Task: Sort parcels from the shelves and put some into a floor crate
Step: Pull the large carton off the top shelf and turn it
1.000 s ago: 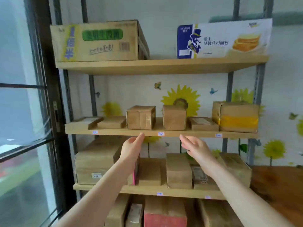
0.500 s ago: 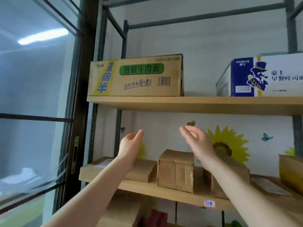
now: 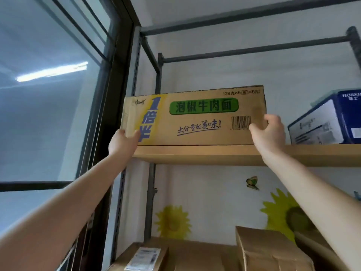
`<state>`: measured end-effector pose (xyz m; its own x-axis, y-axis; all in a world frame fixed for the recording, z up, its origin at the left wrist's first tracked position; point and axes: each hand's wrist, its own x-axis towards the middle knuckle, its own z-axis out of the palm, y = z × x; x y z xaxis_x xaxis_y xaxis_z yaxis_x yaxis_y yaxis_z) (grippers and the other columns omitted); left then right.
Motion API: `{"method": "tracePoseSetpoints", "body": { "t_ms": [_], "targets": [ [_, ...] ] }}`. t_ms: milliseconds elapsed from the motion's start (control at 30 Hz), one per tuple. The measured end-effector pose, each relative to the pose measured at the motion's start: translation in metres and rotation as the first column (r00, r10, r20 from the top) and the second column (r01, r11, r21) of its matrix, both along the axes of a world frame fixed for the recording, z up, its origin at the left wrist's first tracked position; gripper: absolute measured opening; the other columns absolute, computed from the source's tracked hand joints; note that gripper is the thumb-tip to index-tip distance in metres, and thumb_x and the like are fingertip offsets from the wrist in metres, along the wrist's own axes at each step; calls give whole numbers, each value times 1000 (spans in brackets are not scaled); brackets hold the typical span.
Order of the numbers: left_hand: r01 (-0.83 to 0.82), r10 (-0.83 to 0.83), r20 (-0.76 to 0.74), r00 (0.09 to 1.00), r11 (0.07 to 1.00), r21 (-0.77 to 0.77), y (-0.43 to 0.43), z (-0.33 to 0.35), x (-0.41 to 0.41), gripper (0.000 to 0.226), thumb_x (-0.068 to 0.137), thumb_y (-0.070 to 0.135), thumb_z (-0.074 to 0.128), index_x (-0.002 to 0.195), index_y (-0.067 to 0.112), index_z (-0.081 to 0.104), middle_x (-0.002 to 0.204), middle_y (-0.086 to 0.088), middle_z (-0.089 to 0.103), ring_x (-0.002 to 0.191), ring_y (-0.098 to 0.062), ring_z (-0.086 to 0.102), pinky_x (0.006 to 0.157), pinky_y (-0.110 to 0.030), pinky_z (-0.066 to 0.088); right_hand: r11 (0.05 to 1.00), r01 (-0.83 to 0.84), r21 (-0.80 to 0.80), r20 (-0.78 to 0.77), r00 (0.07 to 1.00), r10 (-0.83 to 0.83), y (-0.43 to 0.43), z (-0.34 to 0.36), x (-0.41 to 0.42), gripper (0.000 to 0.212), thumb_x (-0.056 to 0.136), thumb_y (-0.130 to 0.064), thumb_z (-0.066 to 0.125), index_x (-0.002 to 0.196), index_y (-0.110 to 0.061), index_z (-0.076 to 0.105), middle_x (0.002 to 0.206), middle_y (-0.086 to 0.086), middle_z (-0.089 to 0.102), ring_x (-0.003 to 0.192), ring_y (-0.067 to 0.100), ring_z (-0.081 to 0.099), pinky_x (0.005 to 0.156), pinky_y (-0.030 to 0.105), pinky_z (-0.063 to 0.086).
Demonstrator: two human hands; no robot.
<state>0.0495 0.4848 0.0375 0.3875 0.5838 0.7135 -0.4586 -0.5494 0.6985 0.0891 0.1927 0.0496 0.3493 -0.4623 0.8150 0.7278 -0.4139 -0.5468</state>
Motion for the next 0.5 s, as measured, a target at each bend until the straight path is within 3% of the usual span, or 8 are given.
{"method": "tracePoseSetpoints", "body": {
  "t_ms": [200, 400, 500],
  "targets": [
    [74, -76, -72, 995, 997, -37, 57, 24, 44, 58, 92, 37, 51, 136, 2, 36, 131, -19, 49, 117, -34, 49, 79, -35, 37, 993, 99, 71, -149, 985, -87, 10, 9, 9, 56, 92, -23, 52, 140, -6, 28, 142, 15, 40, 126, 32, 43, 90, 36, 39],
    [113, -114, -38, 993, 993, -23, 62, 23, 59, 50, 89, 38, 56, 123, 2, 46, 117, -16, 57, 105, -32, 57, 79, -37, 45, 993, 109, 46, -225, 970, -96, 14, 8, 6, 60, 91, -32, 53, 140, -6, 31, 144, 14, 39, 129, 32, 40, 99, 41, 37],
    [116, -115, 7, 993, 991, -60, 61, 23, 49, 54, 86, 41, 59, 121, 2, 47, 117, -16, 58, 105, -33, 57, 77, -37, 45, 989, 144, 29, -210, 968, -135, 16, 8, -9, 57, 90, -35, 53, 136, -6, 38, 138, 15, 45, 124, 33, 45, 96, 42, 40]
  ]
}}
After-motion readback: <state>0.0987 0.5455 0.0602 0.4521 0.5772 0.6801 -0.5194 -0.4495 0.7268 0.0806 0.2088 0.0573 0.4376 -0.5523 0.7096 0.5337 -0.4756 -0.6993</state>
